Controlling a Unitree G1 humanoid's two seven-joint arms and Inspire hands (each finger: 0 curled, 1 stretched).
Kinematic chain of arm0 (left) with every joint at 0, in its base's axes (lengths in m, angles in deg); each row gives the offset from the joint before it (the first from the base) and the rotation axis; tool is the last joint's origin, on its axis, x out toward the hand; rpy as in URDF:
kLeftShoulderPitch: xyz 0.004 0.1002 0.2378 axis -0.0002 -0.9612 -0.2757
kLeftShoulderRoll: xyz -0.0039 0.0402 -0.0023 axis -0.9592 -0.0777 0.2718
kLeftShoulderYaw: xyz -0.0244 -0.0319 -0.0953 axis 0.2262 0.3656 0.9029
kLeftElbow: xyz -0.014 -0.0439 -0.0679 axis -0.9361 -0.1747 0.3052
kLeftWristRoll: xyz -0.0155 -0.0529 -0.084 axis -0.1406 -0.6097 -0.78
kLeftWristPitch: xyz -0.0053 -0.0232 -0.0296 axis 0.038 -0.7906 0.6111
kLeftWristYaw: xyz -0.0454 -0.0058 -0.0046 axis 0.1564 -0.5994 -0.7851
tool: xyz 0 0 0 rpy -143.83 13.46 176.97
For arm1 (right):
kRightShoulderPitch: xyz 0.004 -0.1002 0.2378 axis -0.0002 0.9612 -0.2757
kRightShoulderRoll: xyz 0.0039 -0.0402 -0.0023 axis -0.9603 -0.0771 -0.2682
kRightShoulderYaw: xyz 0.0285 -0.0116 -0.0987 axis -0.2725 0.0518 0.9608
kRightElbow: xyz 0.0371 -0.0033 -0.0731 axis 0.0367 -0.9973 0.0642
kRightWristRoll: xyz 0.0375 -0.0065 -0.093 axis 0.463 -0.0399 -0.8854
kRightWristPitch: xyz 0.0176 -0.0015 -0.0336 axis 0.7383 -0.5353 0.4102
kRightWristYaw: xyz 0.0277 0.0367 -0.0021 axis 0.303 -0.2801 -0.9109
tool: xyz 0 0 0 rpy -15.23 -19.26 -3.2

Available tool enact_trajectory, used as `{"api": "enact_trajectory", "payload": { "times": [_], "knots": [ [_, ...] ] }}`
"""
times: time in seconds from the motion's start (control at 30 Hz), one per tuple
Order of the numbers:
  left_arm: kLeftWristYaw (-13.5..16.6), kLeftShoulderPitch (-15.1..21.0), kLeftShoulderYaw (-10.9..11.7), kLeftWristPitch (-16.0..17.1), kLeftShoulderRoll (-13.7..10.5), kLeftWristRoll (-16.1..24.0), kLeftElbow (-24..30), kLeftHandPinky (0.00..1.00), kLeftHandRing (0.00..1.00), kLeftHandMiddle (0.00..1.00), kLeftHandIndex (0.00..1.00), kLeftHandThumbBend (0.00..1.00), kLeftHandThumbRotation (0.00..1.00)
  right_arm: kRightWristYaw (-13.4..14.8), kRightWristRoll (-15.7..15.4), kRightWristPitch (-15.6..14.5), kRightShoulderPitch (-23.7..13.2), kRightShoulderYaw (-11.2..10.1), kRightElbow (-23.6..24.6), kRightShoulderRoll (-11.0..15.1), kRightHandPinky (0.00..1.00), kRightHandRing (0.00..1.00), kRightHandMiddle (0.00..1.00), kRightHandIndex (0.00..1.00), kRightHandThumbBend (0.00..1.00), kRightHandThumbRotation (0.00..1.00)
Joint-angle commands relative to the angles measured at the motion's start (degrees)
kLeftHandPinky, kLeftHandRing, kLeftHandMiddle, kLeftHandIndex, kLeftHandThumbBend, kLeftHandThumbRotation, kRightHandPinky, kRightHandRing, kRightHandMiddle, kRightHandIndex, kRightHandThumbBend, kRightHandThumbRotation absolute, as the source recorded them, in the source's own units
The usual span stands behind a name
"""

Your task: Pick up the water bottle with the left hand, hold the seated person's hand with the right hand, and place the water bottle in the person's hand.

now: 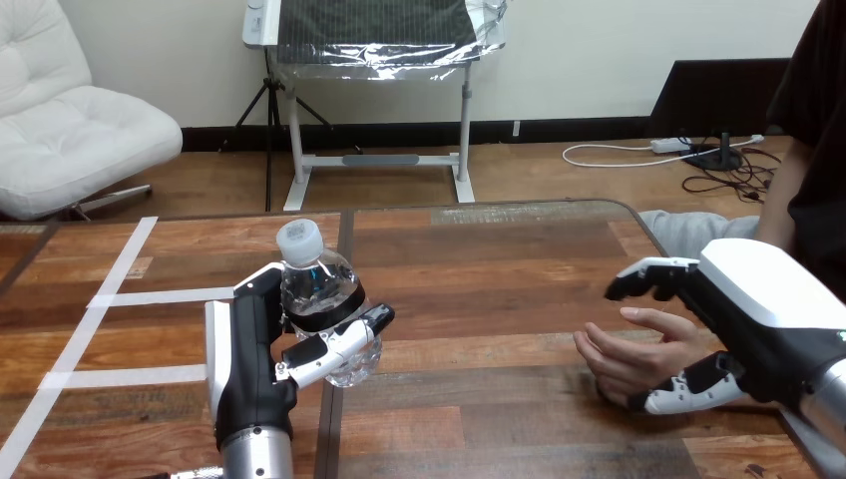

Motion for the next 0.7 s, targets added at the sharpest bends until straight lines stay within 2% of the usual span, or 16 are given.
{"api": "enact_trajectory", "payload": {
  "times": [0.0,0.2,0.67],
  "knots": [
    [0.3,2.8,-0.9,1.6,0.9,0.8,3.7,0.37,0.41,0.45,0.43,0.71,0.00,-0.1,-1.5,-0.5,-4.7,-0.4,2.6,1.8,0.68,0.76,0.77,0.73,0.87,0.00],
    [0.2,2.8,-1.0,1.8,0.8,0.6,3.6,0.37,0.41,0.45,0.43,0.71,0.00,0.4,-1.7,0.0,-4.8,-0.7,1.7,2.0,0.68,0.76,0.77,0.73,0.87,0.00],
    [0.0,2.8,-1.1,1.6,0.7,0.4,3.9,0.37,0.41,0.45,0.43,0.70,0.00,-0.8,-3.3,-2.5,-5.4,-0.5,0.2,2.5,0.74,0.79,0.80,0.76,0.85,0.00]
  ]
}}
